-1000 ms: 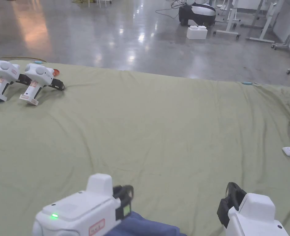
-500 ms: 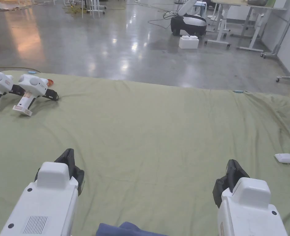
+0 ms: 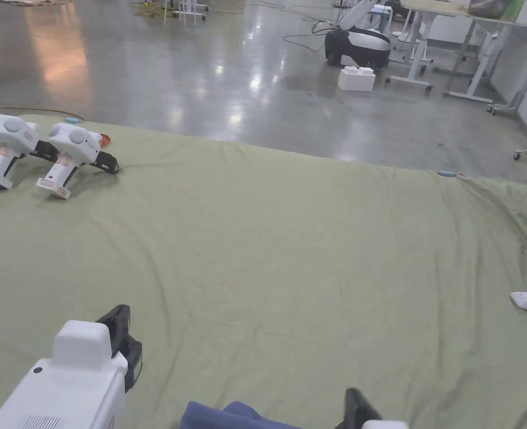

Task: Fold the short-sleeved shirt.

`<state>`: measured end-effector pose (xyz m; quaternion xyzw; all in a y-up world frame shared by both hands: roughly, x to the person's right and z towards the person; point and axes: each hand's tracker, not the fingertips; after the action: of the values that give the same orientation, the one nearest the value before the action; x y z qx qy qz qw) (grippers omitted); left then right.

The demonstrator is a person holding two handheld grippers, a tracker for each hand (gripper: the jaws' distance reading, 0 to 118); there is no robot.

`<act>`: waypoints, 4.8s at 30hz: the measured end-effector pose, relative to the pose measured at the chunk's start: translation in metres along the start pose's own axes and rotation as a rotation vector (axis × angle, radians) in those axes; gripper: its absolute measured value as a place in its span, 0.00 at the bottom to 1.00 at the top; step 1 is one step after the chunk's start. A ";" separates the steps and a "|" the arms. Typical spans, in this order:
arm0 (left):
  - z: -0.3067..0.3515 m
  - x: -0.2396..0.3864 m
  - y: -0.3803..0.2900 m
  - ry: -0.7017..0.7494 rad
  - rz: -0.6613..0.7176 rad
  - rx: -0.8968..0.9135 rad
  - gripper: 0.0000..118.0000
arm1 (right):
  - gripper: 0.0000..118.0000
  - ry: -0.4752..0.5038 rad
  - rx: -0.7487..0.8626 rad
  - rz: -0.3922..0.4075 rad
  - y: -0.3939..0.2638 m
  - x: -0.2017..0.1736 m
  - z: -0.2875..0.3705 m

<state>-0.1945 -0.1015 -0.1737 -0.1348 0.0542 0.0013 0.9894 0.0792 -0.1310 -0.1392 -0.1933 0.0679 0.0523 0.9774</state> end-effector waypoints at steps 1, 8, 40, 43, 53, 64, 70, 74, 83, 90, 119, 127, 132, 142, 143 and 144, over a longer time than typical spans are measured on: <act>0.001 -0.003 -0.006 -0.006 0.011 -0.027 0.03 | 0.00 0.025 -0.026 0.007 -0.010 -0.010 -0.001; 0.009 -0.021 -0.033 -0.063 0.127 -0.188 0.03 | 0.00 0.033 -0.112 0.058 -0.064 -0.038 -0.023; -0.090 -0.037 -0.114 -0.900 0.601 -0.868 0.25 | 0.00 -0.012 -0.198 0.004 -0.095 -0.020 -0.034; -0.092 -0.040 -0.117 -0.927 0.654 -0.879 0.18 | 0.00 -0.006 -0.197 0.003 -0.094 -0.020 -0.035; -0.085 -0.066 -0.086 -1.000 0.746 -0.841 0.16 | 0.00 0.003 -0.146 0.013 -0.066 -0.013 -0.032; -0.073 -0.211 0.009 -0.741 0.624 -0.770 0.16 | 0.00 -0.073 0.014 -0.003 0.016 0.032 -0.043; -0.069 -0.303 0.050 -0.548 0.591 -0.727 0.16 | 0.00 -0.135 0.065 -0.015 0.044 0.061 -0.050; -0.066 -0.334 0.064 -0.435 0.553 -0.753 0.16 | 0.00 -0.167 0.071 -0.021 0.049 0.072 -0.051; -0.083 -0.342 0.051 -0.151 0.464 -0.908 0.17 | 0.00 -0.184 0.015 -0.028 0.032 0.076 -0.049; -0.088 -0.343 0.056 0.054 0.326 -0.872 0.57 | 0.00 -0.169 -0.027 -0.038 0.025 0.074 -0.059; -0.066 -0.028 0.046 -0.025 0.006 -0.062 0.46 | 0.00 -0.148 0.136 -0.091 0.088 0.076 -0.057; -0.057 0.031 0.058 -0.012 0.009 0.050 0.01 | 0.00 -0.168 0.155 -0.107 0.096 0.071 -0.065; -0.050 0.040 0.057 -0.027 0.060 0.037 0.01 | 0.00 -0.186 0.181 -0.119 0.097 0.070 -0.058; -0.036 0.043 0.060 -0.049 0.101 0.065 0.01 | 0.00 -0.170 0.180 -0.146 0.098 0.071 -0.044; -0.036 0.044 0.060 -0.046 0.102 0.068 0.01 | 0.00 -0.169 0.177 -0.144 0.097 0.070 -0.045; -0.037 0.045 0.061 -0.038 0.103 0.072 0.01 | 0.00 -0.164 0.179 -0.136 0.096 0.068 -0.045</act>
<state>-0.1548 -0.0534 -0.2301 -0.0960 0.0422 0.0529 0.9931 0.1286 -0.0547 -0.2268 -0.1046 -0.0211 -0.0047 0.9943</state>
